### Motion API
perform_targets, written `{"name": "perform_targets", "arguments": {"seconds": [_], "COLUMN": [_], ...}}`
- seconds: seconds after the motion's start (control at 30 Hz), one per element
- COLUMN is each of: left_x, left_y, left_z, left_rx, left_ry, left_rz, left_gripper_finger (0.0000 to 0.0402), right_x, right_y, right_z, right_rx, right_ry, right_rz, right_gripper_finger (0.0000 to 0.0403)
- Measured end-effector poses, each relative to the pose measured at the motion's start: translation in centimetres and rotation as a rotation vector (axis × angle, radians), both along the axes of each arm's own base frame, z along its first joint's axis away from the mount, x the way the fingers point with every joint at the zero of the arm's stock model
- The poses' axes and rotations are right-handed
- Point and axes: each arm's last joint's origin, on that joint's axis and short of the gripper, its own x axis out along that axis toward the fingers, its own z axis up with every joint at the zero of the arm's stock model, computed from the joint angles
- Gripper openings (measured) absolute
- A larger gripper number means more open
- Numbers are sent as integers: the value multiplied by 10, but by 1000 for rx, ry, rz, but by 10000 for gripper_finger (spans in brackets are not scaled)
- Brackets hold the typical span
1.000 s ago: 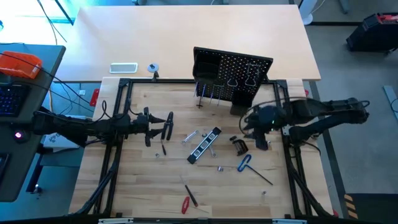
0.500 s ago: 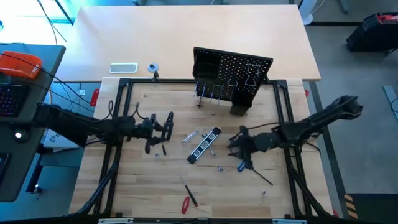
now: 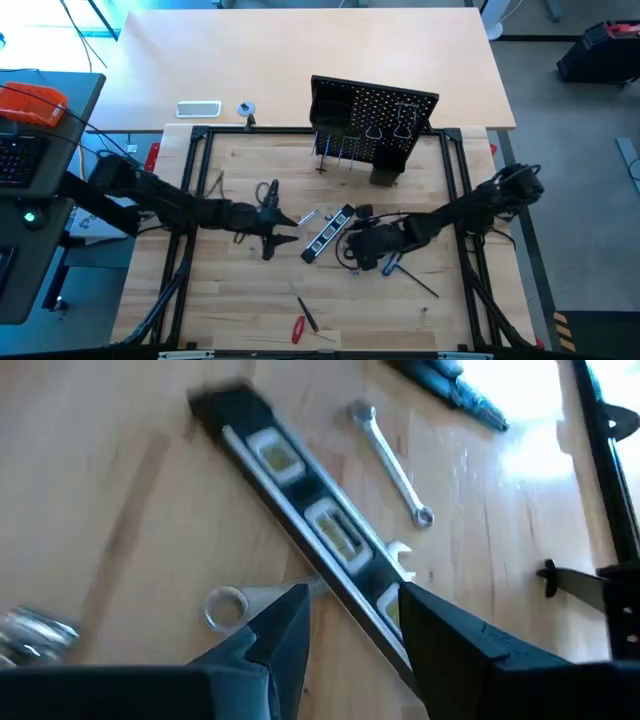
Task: Hang tools onto peg board
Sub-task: Hang the black spirit level onto the pegboard
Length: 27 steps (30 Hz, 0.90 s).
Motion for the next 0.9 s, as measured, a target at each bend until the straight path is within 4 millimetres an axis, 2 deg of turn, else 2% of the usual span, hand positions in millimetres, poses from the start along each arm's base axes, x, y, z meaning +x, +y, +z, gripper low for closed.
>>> {"name": "perform_targets", "arguments": {"seconds": [0.3,0.6,0.77,0.9], "left_x": [36,73,79,79], "left_y": [-6,-15,-16,-16], "left_z": [-40,-47,-50,-50], "left_rx": [-69,-81,-64,-57], "left_ry": [159,135,150,159], "left_rz": [114,74,70,67], "left_gripper_finger": [197,197,197,197], "right_x": [7,14,25,33], "right_y": [-1,-10,-20,-31], "right_z": [-14,-54,-73,-81], "right_rx": [-154,-345,-409,-429], "right_ry": [72,194,195,179], "right_rz": [-24,-28,-74,-99], "right_gripper_finger": [194,211,211,211]}}
